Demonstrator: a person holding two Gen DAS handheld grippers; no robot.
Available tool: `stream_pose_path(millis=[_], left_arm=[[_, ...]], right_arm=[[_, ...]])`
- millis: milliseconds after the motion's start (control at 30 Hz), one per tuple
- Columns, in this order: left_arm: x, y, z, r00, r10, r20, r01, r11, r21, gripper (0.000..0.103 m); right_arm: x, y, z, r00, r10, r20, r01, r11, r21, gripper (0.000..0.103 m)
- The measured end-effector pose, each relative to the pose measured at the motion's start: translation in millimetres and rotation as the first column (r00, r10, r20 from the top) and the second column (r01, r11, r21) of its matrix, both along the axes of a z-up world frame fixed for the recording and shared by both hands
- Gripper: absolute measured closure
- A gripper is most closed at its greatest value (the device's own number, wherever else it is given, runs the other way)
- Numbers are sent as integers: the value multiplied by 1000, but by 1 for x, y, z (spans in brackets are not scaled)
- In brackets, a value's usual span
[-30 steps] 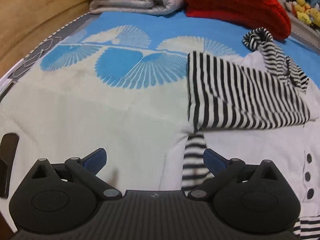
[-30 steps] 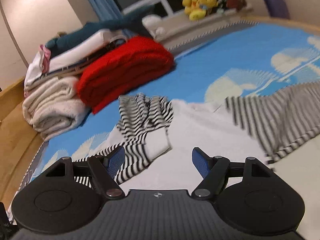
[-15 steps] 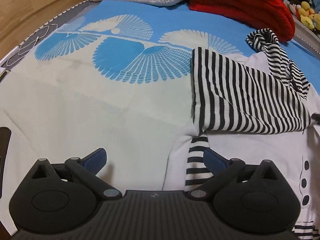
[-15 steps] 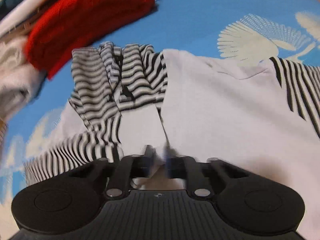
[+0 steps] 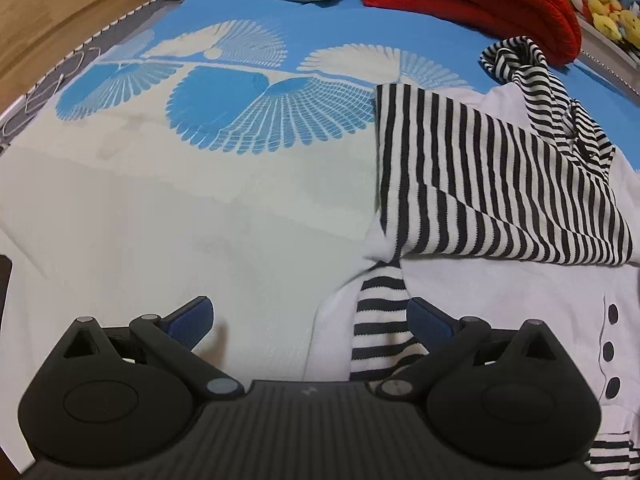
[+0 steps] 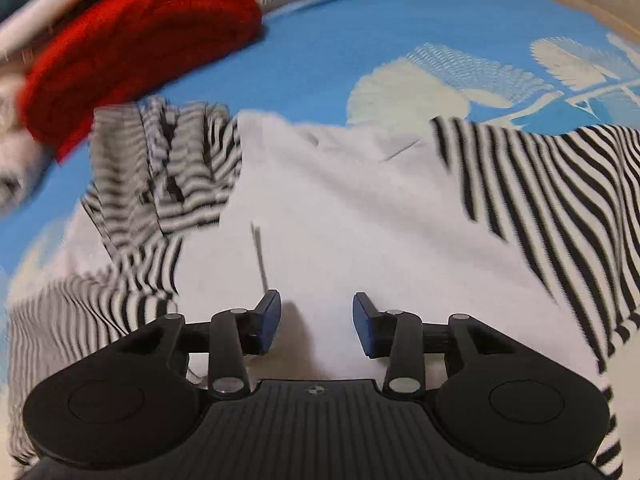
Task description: Fold small clothes
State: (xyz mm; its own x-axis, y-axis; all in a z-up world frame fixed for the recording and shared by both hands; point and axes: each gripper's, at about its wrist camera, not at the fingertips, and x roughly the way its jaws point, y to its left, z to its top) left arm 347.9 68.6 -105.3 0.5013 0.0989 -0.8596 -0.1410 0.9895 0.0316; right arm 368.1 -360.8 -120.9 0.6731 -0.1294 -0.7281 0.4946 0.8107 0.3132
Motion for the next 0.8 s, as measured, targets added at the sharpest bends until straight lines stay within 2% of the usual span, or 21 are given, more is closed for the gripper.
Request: stream_pose_path(millis=[67,167,300,433,533,633,733,800], left_arm=[[0,-1,1,1000,2,6,-2,1000,-3,0],[1,-1,2,1000,0,10,0,1000,-7,0],[-2,-4,6,999,-3,40,2,1000,8,0],[-4,-10,10,997,-11,74,8,999,37,0],[-4,-14,9,996,-22,81,18,998,59,0],[-2,-17,6,996,-25,81,18,996,91,0],[3,-18,0,998,-17,67,10,995,101,0],[7,-18,-4,998,-14,57,7,994,108,0]], right_arm=[[-20,-14,14,998,-13,57,14,1000,-12,54],[-71,-45,32,991,-66,120,69,997,-18,54],[-157,-96,35,949,-240,204,241,970,17,52],[-226,-147,15,883,-419,212,411,908,82,52],[-262,-183,-3,804,-550,226,526,835,163,52],[-274,-222,-20,728,-652,213,611,758,230,50],[-261,-255,-40,694,-698,174,643,710,286,49],[-249,-270,-46,685,-711,162,652,696,300,47]])
